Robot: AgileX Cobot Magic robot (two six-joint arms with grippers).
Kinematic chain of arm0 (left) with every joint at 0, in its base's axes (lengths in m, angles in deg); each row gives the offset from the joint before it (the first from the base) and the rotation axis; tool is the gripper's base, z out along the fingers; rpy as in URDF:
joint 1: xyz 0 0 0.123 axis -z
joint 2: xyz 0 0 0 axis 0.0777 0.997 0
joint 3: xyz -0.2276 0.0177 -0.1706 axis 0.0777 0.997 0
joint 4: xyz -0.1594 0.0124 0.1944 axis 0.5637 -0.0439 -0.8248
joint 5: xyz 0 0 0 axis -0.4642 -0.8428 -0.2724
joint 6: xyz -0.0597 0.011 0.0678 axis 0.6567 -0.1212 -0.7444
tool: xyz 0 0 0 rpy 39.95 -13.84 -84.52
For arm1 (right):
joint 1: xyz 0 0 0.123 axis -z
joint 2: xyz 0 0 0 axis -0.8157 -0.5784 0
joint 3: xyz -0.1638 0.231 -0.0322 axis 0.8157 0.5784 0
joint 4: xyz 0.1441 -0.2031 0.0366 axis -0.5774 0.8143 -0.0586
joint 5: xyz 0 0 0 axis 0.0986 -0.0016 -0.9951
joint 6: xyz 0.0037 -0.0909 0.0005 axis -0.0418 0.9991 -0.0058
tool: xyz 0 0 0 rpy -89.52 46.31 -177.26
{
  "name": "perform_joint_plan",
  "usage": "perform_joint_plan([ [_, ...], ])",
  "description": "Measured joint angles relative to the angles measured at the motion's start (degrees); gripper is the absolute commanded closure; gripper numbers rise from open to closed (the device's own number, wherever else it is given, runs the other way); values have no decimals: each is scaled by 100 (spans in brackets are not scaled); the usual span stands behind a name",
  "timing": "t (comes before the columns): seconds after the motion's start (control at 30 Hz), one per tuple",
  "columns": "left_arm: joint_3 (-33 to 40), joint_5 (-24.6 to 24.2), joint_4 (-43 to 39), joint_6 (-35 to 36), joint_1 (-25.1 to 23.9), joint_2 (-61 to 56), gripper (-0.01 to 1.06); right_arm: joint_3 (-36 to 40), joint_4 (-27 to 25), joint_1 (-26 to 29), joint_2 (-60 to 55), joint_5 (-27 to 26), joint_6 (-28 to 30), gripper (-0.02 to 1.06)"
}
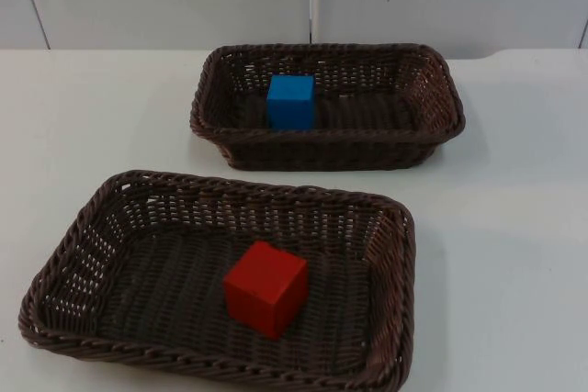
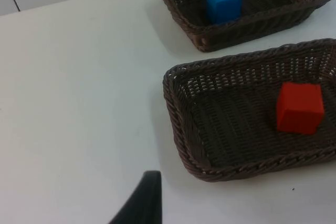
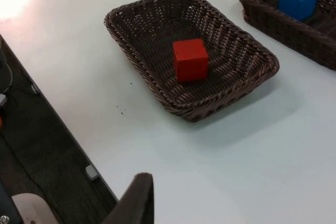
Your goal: Pick up one cube with the left hand and place it into the upper basket. Pick up one cube with the right hand and place it into the lower basket.
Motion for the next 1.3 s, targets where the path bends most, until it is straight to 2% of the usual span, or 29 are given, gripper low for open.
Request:
perform_joint_plan([
  [0.2,0,0,0,0,-95,0,0,0,0,0,0,0,0,-1],
  [0.7,0,0,0,0,-1062,0,0,0,0,0,0,0,0,-1],
  [1.3,0,0,0,0,-1951,0,0,0,0,0,0,0,0,-1],
])
